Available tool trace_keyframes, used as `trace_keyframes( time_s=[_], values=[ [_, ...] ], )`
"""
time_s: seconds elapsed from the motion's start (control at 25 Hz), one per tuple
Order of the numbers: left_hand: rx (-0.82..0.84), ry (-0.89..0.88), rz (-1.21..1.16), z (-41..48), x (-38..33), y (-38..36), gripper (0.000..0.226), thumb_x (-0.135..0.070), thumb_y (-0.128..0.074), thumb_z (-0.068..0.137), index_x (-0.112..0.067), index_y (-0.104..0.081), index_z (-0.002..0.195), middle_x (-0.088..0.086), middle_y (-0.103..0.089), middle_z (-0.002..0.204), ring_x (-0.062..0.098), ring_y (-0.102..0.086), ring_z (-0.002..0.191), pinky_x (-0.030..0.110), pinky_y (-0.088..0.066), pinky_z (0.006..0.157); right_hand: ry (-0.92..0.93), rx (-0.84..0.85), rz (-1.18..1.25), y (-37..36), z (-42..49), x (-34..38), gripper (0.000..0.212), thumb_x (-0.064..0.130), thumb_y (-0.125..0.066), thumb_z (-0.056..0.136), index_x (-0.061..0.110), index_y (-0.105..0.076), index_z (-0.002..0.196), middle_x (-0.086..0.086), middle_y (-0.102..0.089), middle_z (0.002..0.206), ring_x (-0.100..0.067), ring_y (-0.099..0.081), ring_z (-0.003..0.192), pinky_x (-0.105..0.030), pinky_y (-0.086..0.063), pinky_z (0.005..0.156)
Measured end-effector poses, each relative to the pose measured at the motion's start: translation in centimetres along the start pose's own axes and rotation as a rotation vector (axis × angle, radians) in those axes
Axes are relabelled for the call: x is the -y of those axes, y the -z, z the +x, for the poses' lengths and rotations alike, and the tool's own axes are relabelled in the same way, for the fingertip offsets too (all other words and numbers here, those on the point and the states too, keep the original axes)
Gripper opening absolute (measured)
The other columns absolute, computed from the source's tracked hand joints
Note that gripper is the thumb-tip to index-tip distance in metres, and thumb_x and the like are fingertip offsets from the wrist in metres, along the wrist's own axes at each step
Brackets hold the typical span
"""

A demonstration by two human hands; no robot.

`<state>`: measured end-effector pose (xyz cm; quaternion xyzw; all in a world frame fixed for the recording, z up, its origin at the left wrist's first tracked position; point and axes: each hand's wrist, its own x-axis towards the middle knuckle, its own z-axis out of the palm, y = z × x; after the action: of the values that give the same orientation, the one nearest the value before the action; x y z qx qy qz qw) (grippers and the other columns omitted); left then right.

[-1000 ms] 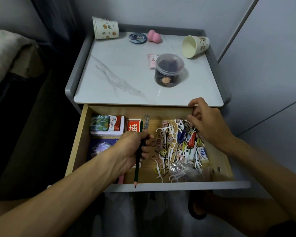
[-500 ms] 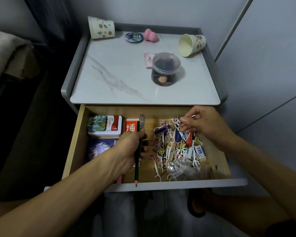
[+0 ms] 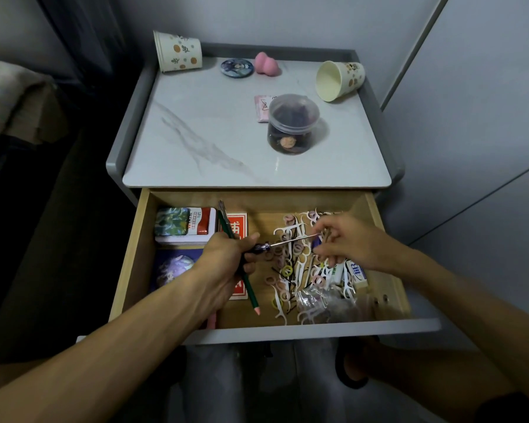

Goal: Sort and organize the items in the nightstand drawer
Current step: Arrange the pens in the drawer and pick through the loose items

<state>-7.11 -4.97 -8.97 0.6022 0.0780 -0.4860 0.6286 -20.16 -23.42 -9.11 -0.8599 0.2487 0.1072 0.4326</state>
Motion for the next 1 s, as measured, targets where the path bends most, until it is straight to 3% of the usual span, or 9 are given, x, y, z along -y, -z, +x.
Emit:
trace_keyframes(
  time_s=[0.08, 0.16, 0.24, 0.32, 0.44, 0.6, 0.8, 0.88, 1.0],
  values=[
    [-0.021, -0.024, 0.037, 0.0, 0.0, 0.1, 0.014, -0.002, -0.053, 0.097, 0.004, -0.051, 0.110, 0.013, -0.054, 0.073, 0.007, -0.039, 0.043, 0.016, -0.033, 0.037, -0.017, -0.076, -0.261, -0.3, 0.4, -0.9, 0.005, 0.018, -0.070, 0.089, 0.019, -0.068, 0.093, 0.003, -0.069, 0.075, -0.008, -0.065, 0.065, -0.035, -0.058, 0.071],
    [-0.020, -0.032, 0.064, -0.2, 0.0, -0.1, 0.011, -0.003, -0.053, 0.098, 0.002, -0.050, 0.107, 0.012, -0.053, 0.073, 0.008, -0.039, 0.047, 0.017, -0.033, 0.038, 0.063, -0.195, -0.398, -0.3, 0.7, -1.1, 0.014, 0.030, -0.067, 0.091, 0.019, -0.074, 0.087, 0.006, -0.067, 0.087, -0.009, -0.061, 0.078, -0.035, -0.052, 0.080],
    [-0.024, -0.034, 0.074, -0.4, -0.1, -0.1, 0.008, -0.005, -0.052, 0.098, 0.000, -0.048, 0.103, 0.011, -0.053, 0.074, 0.009, -0.040, 0.049, 0.017, -0.034, 0.039, 0.114, -0.274, -0.326, -0.4, 0.7, -0.1, 0.029, 0.042, -0.059, 0.093, 0.019, -0.077, 0.090, 0.000, -0.068, 0.097, -0.013, -0.061, 0.087, -0.036, -0.049, 0.085],
    [-0.028, -0.041, 0.089, -0.4, -0.1, 0.0, 0.007, -0.006, -0.053, 0.099, -0.004, -0.046, 0.097, 0.010, -0.052, 0.074, 0.010, -0.040, 0.050, 0.018, -0.035, 0.040, 0.078, -0.209, -0.063, -0.6, 0.4, 1.8, 0.041, 0.055, -0.051, 0.091, 0.023, -0.078, 0.088, -0.011, -0.071, 0.093, -0.025, -0.065, 0.085, -0.041, -0.051, 0.083],
    [-0.055, -0.097, 0.120, -0.4, -0.1, 0.0, 0.018, -0.006, -0.052, 0.099, -0.009, -0.043, 0.084, 0.007, -0.051, 0.068, 0.011, -0.038, 0.049, 0.019, -0.033, 0.041, -0.004, 0.124, 0.207, -1.1, 0.2, 4.0, 0.034, 0.040, -0.057, 0.095, 0.012, -0.077, 0.095, -0.004, -0.074, 0.081, -0.021, -0.064, 0.068, -0.026, -0.048, 0.064],
    [-0.068, -0.299, 0.123, -0.9, -0.5, 0.3, 0.018, -0.010, -0.049, 0.101, -0.007, -0.040, 0.086, 0.005, -0.053, 0.063, 0.009, -0.034, 0.043, 0.017, -0.028, 0.037, 0.054, 0.316, 0.190, -1.7, 0.6, 5.3, 0.020, 0.016, -0.055, 0.099, 0.007, -0.072, 0.092, -0.001, -0.068, 0.068, -0.010, -0.058, 0.059, -0.019, -0.043, 0.056],
    [-0.129, -0.434, -0.073, -2.3, -2.6, 1.0, 0.025, -0.032, -0.046, 0.102, -0.007, -0.045, 0.107, 0.000, -0.056, 0.063, 0.005, -0.030, 0.038, 0.016, -0.025, 0.035, 0.127, 0.209, 0.313, -4.0, 0.6, 7.3, 0.024, 0.019, -0.043, 0.104, 0.012, -0.060, 0.089, -0.003, -0.065, 0.066, -0.018, -0.059, 0.057, -0.024, -0.043, 0.054],
    [-0.138, -0.421, -0.109, -2.9, -3.3, 1.2, 0.025, -0.031, -0.046, 0.102, -0.007, -0.045, 0.100, 0.005, -0.060, 0.069, 0.004, -0.032, 0.035, 0.016, -0.027, 0.034, 0.164, 0.188, 0.348, -5.0, 0.8, 8.2, 0.024, 0.021, -0.043, 0.104, 0.014, -0.058, 0.088, -0.001, -0.063, 0.063, -0.017, -0.056, 0.052, -0.025, -0.041, 0.050],
    [-0.048, -0.390, -0.063, -3.3, -3.3, 1.3, 0.028, -0.023, -0.047, 0.103, -0.006, -0.050, 0.080, -0.004, -0.053, 0.049, 0.003, -0.031, 0.034, 0.016, -0.024, 0.033, 0.183, 0.170, 0.345, -5.8, 0.8, 9.8, 0.026, 0.025, -0.044, 0.104, 0.014, -0.057, 0.084, 0.001, -0.062, 0.058, -0.012, -0.053, 0.046, -0.019, -0.039, 0.047]
  ],
)
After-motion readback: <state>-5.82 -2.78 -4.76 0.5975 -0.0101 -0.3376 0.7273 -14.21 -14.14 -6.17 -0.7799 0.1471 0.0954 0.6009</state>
